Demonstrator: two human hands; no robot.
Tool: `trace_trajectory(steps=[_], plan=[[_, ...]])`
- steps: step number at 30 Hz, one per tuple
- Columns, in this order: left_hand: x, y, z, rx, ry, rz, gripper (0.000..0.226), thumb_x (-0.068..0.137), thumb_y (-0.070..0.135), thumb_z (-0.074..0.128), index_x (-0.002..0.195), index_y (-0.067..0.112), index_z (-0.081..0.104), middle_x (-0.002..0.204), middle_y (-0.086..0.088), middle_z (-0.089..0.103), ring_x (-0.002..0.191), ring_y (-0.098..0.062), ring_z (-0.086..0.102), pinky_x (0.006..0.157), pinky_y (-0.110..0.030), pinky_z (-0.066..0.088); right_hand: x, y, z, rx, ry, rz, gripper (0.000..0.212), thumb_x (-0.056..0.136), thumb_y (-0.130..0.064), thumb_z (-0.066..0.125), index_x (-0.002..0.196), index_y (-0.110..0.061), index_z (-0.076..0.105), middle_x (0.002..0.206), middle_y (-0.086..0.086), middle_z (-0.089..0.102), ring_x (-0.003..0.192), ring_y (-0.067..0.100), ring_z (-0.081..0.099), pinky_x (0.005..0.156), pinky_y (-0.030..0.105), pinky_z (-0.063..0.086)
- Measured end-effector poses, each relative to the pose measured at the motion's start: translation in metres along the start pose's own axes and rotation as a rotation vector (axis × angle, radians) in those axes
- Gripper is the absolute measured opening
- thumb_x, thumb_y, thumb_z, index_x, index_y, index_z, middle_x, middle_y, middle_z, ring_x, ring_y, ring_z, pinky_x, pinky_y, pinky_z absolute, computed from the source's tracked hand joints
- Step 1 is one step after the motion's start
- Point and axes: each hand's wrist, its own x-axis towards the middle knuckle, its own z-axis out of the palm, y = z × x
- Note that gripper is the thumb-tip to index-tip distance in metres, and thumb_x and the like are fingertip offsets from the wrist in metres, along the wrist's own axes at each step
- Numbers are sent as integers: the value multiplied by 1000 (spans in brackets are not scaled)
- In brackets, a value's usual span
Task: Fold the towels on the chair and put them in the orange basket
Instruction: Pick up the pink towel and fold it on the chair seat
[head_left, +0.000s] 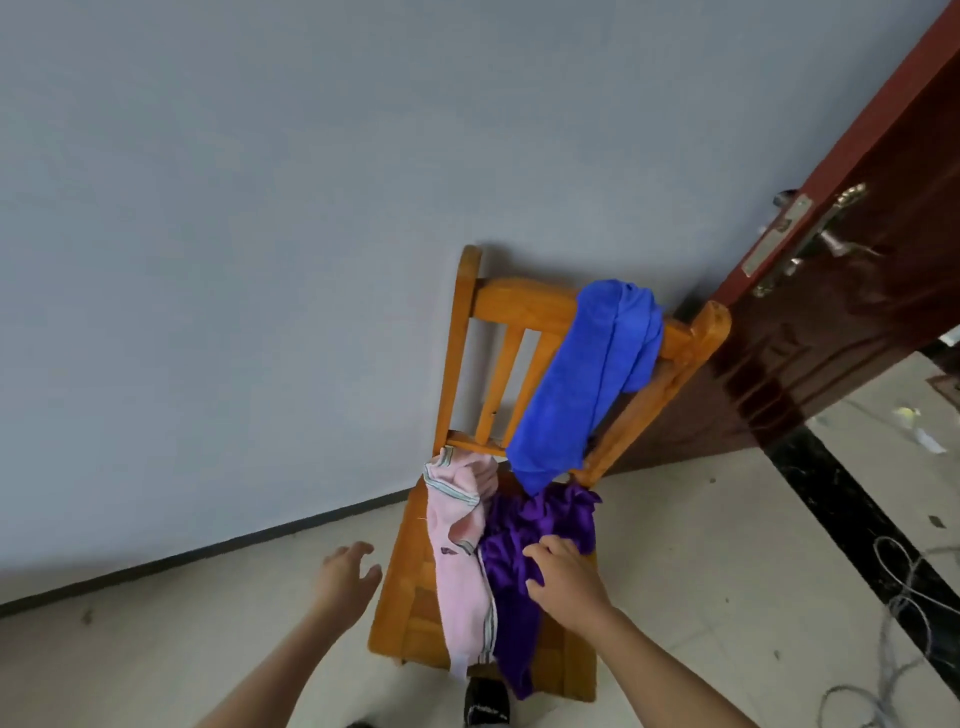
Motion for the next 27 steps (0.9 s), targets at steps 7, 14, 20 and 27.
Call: trace_trajectory(steps=[7, 14, 20, 27], plan=[[-9, 18, 41, -132, 41, -232, 39, 94, 26, 50, 131, 14, 48, 134, -6, 51, 120, -19, 49, 99, -30, 41, 69, 31, -2, -125, -130, -157, 41, 92, -28, 48, 131, -16, 44, 132, 4, 43, 128, 24, 37, 99, 36, 39], [9, 12, 61, -172, 42, -374, 38, 95, 24, 48, 131, 13, 48, 133, -6, 51, 119, -20, 49, 97, -28, 41, 120, 18, 27, -172, -215, -284, 44, 92, -28, 48, 134, -19, 40, 134, 4, 41, 125, 24, 38, 98, 36, 39], [20, -1, 96, -292, 13, -467, 35, 94, 23, 49, 128, 14, 51, 129, -5, 53, 115, -18, 51, 94, -26, 41, 172, 7, 47, -285, -212, -403, 58, 91, -29, 53, 142, -22, 26, 147, 7, 25, 135, 27, 27, 102, 35, 37], [27, -33, 119, -353, 20, -563, 33, 94, 20, 49, 125, 11, 53, 125, -6, 56, 110, -17, 52, 89, -22, 41, 215, -12, 80, -577, -232, -602, 78, 91, -30, 54, 149, -27, 1, 157, 14, 0, 144, 34, 0, 115, 46, 12]])
